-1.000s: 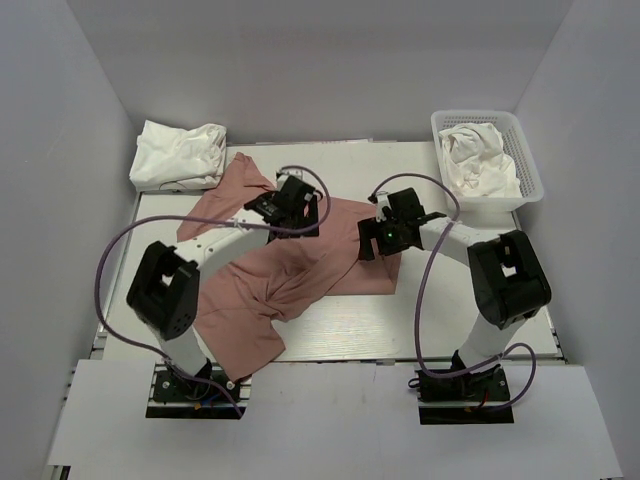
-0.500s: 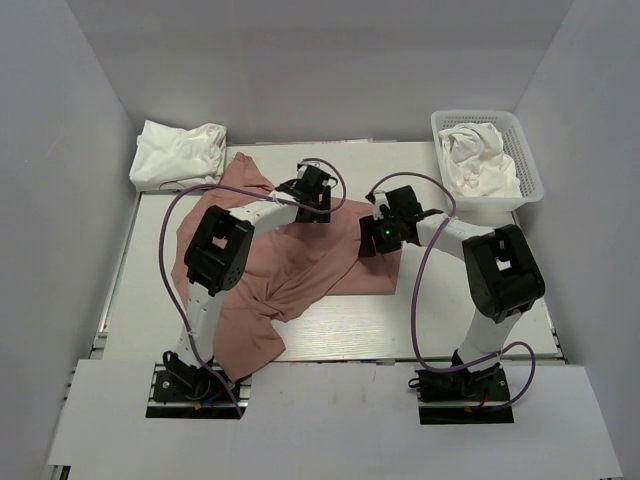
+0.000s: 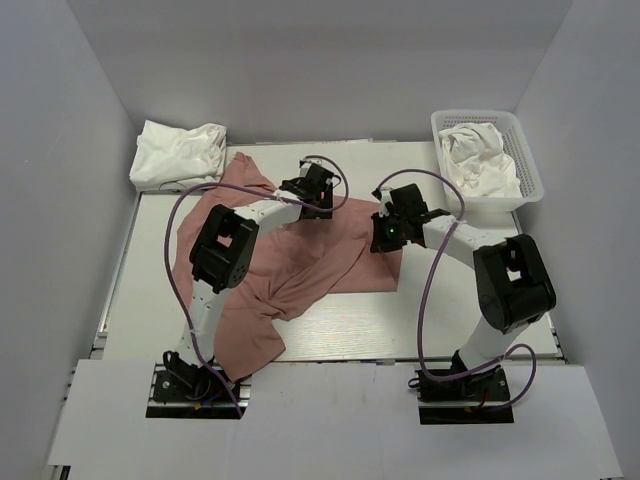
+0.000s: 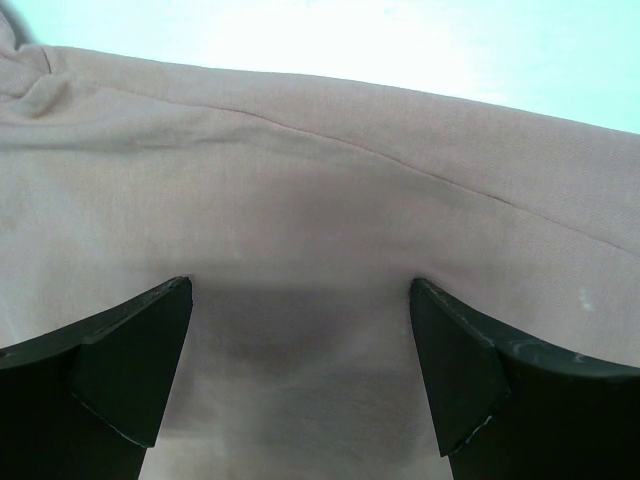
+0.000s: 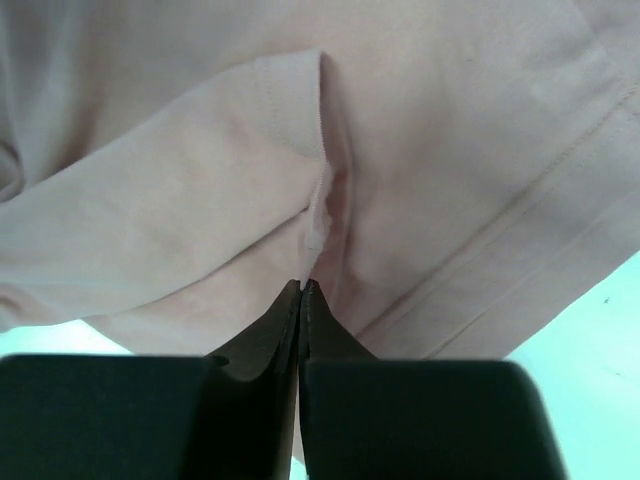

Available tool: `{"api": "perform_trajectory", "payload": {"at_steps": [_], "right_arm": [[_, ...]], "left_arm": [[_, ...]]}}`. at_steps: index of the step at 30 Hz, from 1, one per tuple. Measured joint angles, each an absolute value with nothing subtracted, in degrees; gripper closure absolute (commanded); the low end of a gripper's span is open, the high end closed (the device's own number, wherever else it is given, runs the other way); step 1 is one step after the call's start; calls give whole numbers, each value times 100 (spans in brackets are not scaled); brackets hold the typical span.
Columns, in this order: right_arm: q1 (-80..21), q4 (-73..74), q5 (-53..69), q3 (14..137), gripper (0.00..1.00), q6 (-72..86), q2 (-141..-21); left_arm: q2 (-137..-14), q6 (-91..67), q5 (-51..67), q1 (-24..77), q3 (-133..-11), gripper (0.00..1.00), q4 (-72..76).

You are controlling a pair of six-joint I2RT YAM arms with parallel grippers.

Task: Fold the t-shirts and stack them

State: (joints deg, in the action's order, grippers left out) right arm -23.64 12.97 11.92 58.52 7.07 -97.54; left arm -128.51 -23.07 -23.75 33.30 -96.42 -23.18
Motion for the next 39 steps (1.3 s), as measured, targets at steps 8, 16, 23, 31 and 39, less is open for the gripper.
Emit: {"api": "perform_trajectory", "payload": {"at_steps": [8, 16, 23, 31, 39], "right_arm": [[-2364, 1341, 1387, 5642, 100, 755, -9557], [-2342, 2416, 1138, 4628, 100, 1144, -7994], [-2196, 3402, 333, 4032, 100, 1780, -7116], [-1984, 4292, -296, 3747, 99, 2790, -6316], [-1833, 5459, -707, 3612, 42, 4158, -5524]], "left_arm": [[-13102, -2349, -2508, 3312, -10027, 0, -2388], [-13382, -2368, -2447, 3197, -10431, 0, -2340], [-13570, -1927, -2121, 3138, -10654, 0, -2062], [-13810, -1498, -1658, 3103, -10978, 0, -1892], [-14234, -1243, -1378, 3133, -11660, 0, -1925]]}}
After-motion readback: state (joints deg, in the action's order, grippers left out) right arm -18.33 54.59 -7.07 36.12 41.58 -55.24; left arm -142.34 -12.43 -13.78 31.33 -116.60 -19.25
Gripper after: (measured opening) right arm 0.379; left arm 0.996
